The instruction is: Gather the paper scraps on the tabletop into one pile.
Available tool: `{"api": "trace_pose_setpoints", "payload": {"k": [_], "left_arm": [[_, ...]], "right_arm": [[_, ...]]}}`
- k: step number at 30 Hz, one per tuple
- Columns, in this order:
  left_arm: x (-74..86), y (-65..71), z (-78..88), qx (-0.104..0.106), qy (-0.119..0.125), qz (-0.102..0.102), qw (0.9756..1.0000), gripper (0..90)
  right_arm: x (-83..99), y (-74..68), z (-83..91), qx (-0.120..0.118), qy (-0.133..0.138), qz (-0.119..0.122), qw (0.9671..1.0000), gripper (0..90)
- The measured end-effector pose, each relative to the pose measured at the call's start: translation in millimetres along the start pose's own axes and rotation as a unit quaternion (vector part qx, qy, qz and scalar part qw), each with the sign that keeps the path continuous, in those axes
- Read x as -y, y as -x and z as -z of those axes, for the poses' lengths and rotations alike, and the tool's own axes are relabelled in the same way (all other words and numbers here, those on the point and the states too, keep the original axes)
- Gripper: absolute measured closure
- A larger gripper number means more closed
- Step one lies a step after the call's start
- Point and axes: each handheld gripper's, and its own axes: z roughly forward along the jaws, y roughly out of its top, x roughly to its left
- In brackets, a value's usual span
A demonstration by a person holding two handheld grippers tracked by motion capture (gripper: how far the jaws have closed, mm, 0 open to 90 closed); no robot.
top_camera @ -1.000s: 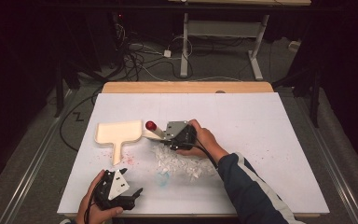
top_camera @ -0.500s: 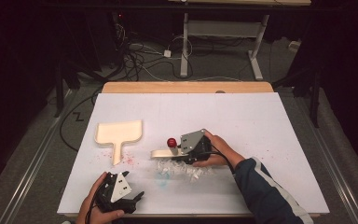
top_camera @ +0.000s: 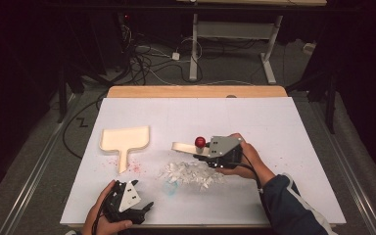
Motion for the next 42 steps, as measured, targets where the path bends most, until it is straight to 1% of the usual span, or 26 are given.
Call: {"api": "trace_pose_setpoints", "payload": {"k": [3,5,8,9,11,14,16,18,20,21,22,23,25,26,27,29,31,32,33,34,35,36,37,38,41,42], "left_arm": [[-0.5,0.6,0.8,-0.001,0.0,-0.003,1.0,15.8],[-0.5,1.2,2.1,-0.003,0.001,-0.005,1.0,15.8],[-0.5,2.0,3.4,-0.005,0.002,-0.008,1.0,15.8],[-0.5,2.3,3.8,-0.006,0.003,-0.009,0.9999,15.8],[-0.7,2.6,4.5,-0.006,0.004,-0.011,0.9999,15.8],[-1.2,2.8,5.0,-0.008,0.005,-0.011,0.9999,15.8],[-1.6,3.7,4.4,-0.005,0.003,-0.009,0.9999,15.8],[-2.4,4.3,3.7,-0.004,0.001,-0.012,0.9999,15.8],[-3.2,5.0,2.9,-0.004,0.0,-0.016,0.9999,15.8],[-3.3,5.2,2.7,-0.004,0.0,-0.017,0.9999,15.8],[-3.4,5.1,2.7,-0.004,0.001,-0.017,0.9998,15.8],[-3.5,4.9,2.8,-0.004,0.001,-0.016,0.9999,15.8],[-3.8,4.0,2.7,-0.004,0.001,-0.014,0.9999,15.8],[-4.1,4.4,2.5,-0.003,0.003,-0.013,0.9999,15.8],[-4.3,4.7,2.7,-0.003,0.002,-0.015,0.9999,15.8],[-4.6,5.1,2.8,-0.004,0.001,-0.019,0.9998,15.8],[-4.6,4.7,2.9,-0.004,0.002,-0.017,0.9998,15.8],[-4.6,4.4,3.0,-0.005,0.003,-0.016,0.9999,15.8],[-4.5,4.4,3.0,-0.005,0.005,-0.014,0.9999,15.8],[-4.3,4.3,3.3,-0.006,0.006,-0.013,0.9999,15.8],[-4.0,3.8,3.6,-0.005,0.006,-0.014,0.9999,15.8],[-3.7,3.4,3.7,-0.006,0.006,-0.013,0.9999,15.8],[-3.4,3.1,3.9,-0.006,0.006,-0.012,0.9999,15.8],[-3.2,2.7,4.2,-0.006,0.006,-0.012,0.9999,15.8],[-2.4,1.6,5.4,-0.008,0.008,-0.011,0.9999,15.8],[-2.1,0.8,5.7,-0.009,0.009,-0.01,0.9999,15.8]], "right_arm": [[-0.3,0.9,21.5,0.027,-0.006,-0.038,0.9989,68.2],[3.0,2.5,35.7,0.039,-0.01,-0.068,0.9969,68.1],[13.5,1.1,52.5,0.075,-0.03,-0.11,0.9907,68.2],[18.5,0.0,56.6,0.087,-0.039,-0.122,0.9879,68.2],[29.6,-2.3,62.4,0.117,-0.061,-0.153,0.9794,68.2],[46.4,-6.7,64.4,0.146,-0.087,-0.195,0.9659,68.2],[54.0,-12.2,61.4,0.167,-0.109,-0.206,0.9581,68.2],[58.8,-19.0,56.1,0.174,-0.127,-0.224,0.9505,68.2],[61.0,-29.1,50.2,0.175,-0.139,-0.251,0.9418,68.2],[60.4,-35.1,46.9,0.171,-0.144,-0.253,0.9413,68.2],[58.9,-40.6,43.1,0.169,-0.147,-0.245,0.9434,68.2],[56.1,-46.5,39.8,0.171,-0.147,-0.249,0.942,68.2],[50.0,-53.5,31.1,0.173,-0.146,-0.247,0.9421,68.0],[47.4,-55.8,26.5,0.176,-0.141,-0.259,0.9392,68.1],[43.6,-58.0,21.6,0.176,-0.139,-0.26,0.9392,68.0],[34.3,-63.7,11.4,0.17,-0.131,-0.254,0.9429,68.0],[25.6,-66.7,0.1,0.156,-0.123,-0.25,0.9476,68.0],[21.0,-68.4,-5.3,0.16,-0.118,-0.251,0.9475,68.1],[17.5,-68.4,-10.1,0.159,-0.11,-0.246,0.9496,68.1],[14.2,-68.5,-14.9,0.151,-0.104,-0.256,0.949,68.1],[11.1,-67.9,-19.2,0.152,-0.1,-0.255,0.9499,68.1],[8.2,-67.7,-22.9,0.156,-0.095,-0.256,0.9492,68.1],[6.3,-66.7,-26.9,0.157,-0.088,-0.254,0.9503,68.1],[4.1,-65.6,-29.4,0.161,-0.092,-0.249,0.9506,68.2],[3.0,-60.0,-28.6,0.169,-0.079,-0.245,0.9513,68.1],[3.0,-57.9,-25.5,0.172,-0.071,-0.248,0.9506,68.1]]}}
